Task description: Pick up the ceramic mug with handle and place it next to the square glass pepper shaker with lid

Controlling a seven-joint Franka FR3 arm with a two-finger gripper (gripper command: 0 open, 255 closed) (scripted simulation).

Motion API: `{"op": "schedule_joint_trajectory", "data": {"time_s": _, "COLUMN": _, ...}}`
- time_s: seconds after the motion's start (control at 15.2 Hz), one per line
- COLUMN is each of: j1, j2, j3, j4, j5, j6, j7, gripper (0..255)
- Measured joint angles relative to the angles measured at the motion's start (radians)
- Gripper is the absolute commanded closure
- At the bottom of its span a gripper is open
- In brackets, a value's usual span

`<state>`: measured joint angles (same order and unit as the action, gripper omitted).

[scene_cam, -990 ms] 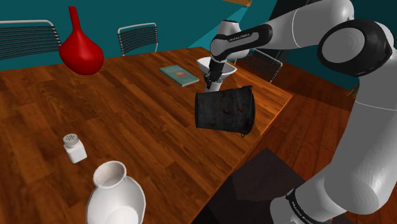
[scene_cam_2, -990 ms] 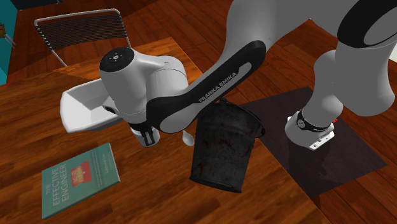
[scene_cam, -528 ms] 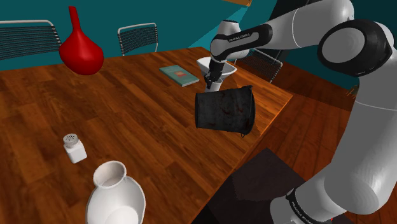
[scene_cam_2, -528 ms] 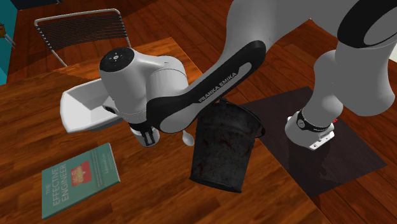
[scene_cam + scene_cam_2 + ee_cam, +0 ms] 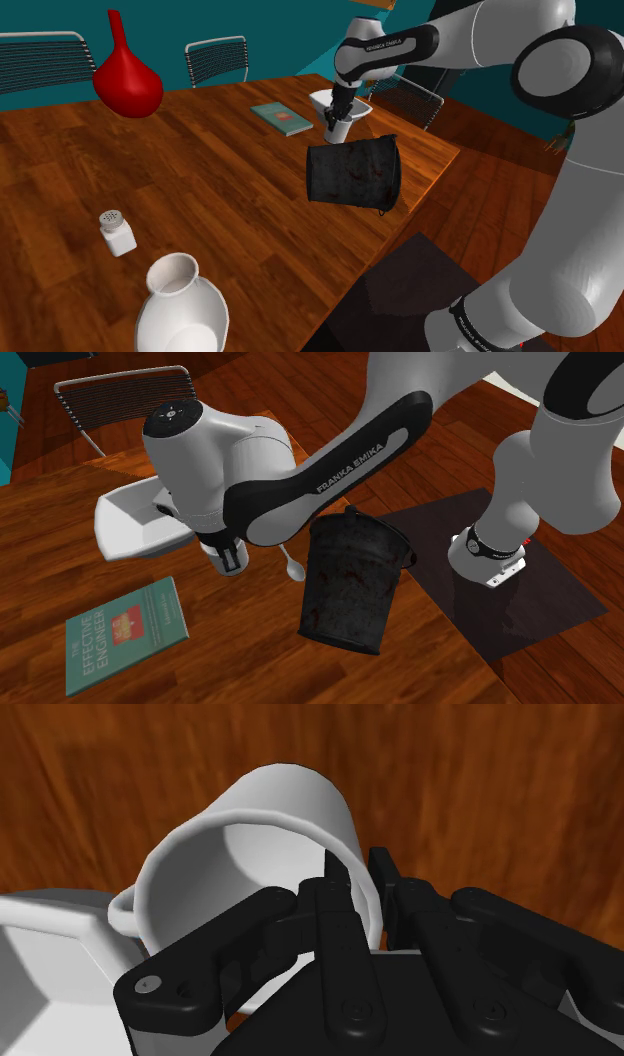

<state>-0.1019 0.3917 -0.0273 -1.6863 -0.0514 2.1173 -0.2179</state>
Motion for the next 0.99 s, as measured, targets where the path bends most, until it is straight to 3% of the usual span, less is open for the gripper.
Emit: {"op": "schedule_joint_trajectory", "data": {"time_s": 0.99, "j1": 0.001, "j2": -0.050, "j3": 0.001, "j4": 0.130, "j5": 0.003, "j6": -0.179, "j7": -0.008, "gripper": 255}}
